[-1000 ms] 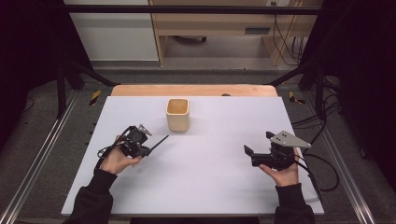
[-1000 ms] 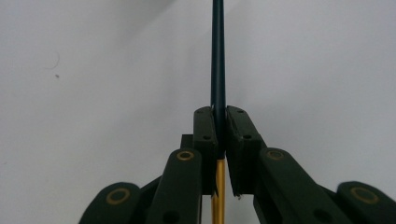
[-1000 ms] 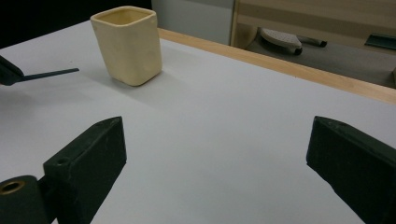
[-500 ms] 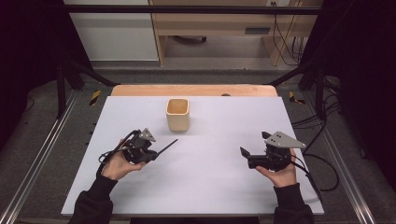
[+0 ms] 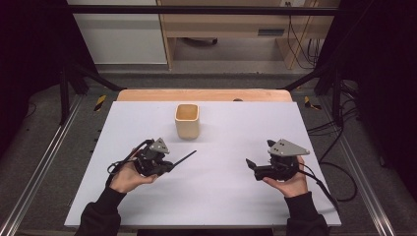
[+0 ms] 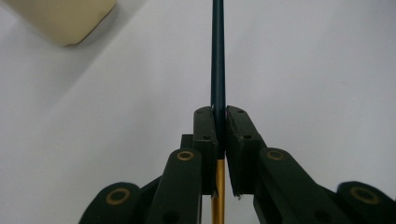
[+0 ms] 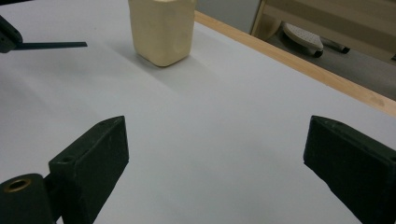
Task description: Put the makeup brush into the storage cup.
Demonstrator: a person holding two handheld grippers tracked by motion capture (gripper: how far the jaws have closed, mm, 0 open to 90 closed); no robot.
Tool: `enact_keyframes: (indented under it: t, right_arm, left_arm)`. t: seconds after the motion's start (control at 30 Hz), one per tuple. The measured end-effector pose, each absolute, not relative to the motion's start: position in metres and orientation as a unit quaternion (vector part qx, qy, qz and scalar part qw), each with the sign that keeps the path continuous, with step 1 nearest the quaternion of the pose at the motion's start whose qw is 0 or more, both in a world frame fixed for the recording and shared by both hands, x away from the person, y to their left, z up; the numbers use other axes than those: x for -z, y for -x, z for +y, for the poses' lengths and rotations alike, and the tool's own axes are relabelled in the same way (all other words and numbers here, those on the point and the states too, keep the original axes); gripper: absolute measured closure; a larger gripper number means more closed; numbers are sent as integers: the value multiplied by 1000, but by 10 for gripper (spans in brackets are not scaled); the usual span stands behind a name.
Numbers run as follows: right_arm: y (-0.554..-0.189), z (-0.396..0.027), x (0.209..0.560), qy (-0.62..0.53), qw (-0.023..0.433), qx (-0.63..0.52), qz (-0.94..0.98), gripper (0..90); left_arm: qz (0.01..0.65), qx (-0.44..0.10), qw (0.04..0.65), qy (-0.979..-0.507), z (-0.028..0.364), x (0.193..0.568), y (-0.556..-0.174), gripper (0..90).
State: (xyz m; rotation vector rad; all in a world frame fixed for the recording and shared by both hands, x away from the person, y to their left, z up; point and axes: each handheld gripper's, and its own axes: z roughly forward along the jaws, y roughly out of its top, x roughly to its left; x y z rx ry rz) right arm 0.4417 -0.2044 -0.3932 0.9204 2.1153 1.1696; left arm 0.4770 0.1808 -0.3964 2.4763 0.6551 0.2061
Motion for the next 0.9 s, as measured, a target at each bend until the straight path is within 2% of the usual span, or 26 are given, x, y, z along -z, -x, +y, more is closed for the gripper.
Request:
enact_keyframes:
  t: [0.9]
  right_arm:
    - [-436,-171,392,-235,258,-381,856,183]
  left_arm:
    - [171,-52,287,-941,140,384,-467,825]
